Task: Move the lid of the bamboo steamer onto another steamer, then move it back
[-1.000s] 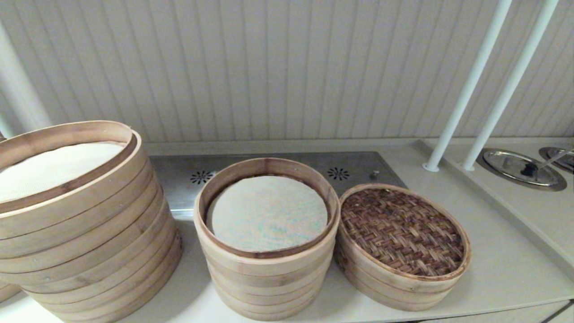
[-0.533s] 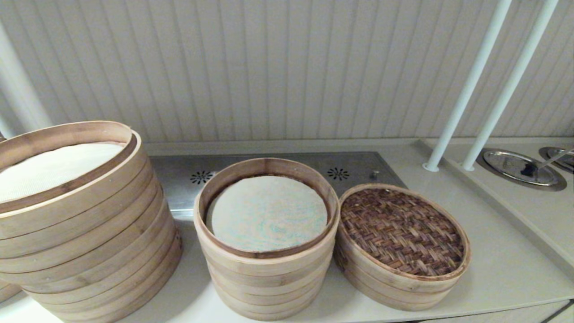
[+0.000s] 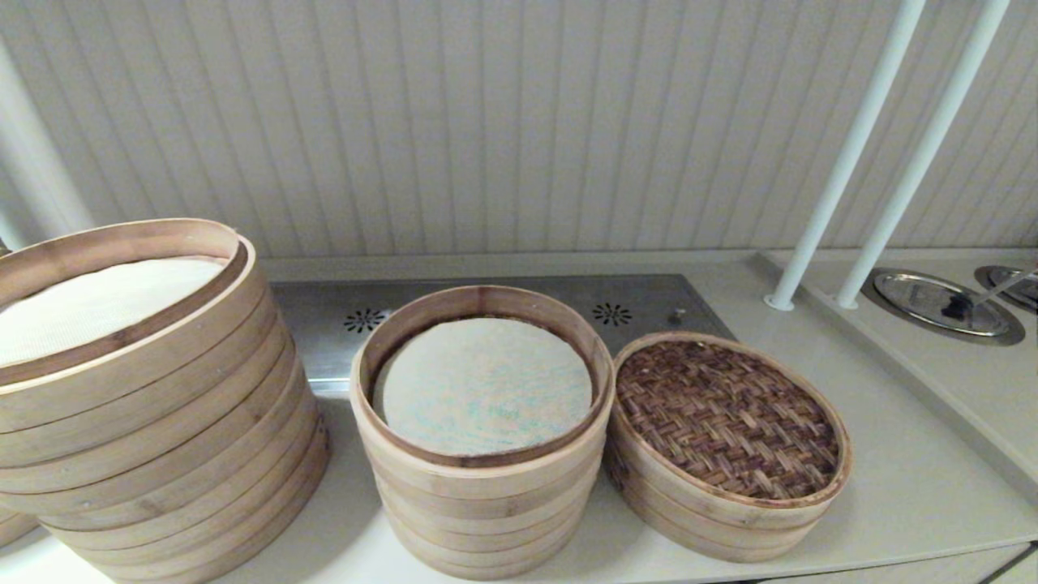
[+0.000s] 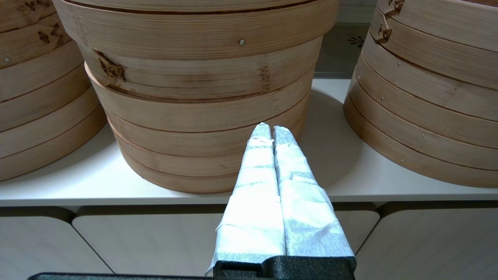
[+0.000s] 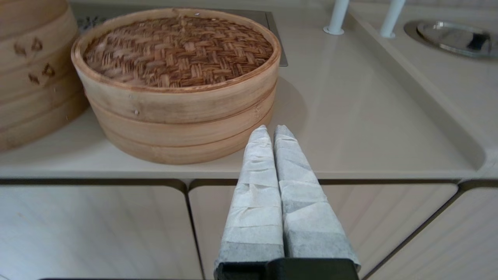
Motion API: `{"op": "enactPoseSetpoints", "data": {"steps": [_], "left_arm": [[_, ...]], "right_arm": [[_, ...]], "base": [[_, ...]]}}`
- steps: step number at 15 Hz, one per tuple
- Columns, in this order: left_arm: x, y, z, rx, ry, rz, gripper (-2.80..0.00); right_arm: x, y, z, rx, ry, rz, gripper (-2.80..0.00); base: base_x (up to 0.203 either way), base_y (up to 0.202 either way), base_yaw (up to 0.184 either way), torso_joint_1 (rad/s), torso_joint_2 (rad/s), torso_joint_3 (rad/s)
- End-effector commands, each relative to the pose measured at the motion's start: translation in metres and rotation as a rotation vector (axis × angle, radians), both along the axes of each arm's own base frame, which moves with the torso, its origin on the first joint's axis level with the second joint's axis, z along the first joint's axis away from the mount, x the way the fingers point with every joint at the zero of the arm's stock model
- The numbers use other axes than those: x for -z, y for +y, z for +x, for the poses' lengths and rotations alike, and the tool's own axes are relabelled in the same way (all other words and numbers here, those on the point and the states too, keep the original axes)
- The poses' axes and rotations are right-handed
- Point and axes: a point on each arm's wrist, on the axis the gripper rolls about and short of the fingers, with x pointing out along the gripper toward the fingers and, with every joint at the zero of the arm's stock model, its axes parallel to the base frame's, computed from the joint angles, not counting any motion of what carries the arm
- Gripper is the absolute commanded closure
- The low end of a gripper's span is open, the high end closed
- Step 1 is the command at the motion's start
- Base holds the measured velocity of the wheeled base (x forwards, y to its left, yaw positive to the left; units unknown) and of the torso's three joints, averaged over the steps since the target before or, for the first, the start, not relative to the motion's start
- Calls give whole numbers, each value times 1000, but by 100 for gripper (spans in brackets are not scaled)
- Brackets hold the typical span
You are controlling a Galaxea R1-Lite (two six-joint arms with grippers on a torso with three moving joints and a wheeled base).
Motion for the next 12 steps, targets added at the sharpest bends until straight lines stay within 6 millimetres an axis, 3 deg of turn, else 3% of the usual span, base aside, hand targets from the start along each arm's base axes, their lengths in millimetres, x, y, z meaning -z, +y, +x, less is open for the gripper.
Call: {"op": "enactPoseSetpoints", "data": {"steps": [1, 12], "left_arm": [[0, 0, 0, 0, -1, 0, 0], [0, 0, 0, -1, -1, 0, 0]], "right_arm": [[1, 0, 0, 7, 7, 25, 0], [2, 0, 1, 11, 8, 30, 0]], "base": [[0, 0, 0, 0, 0, 0], [0, 0, 0, 0, 0, 0]]}}
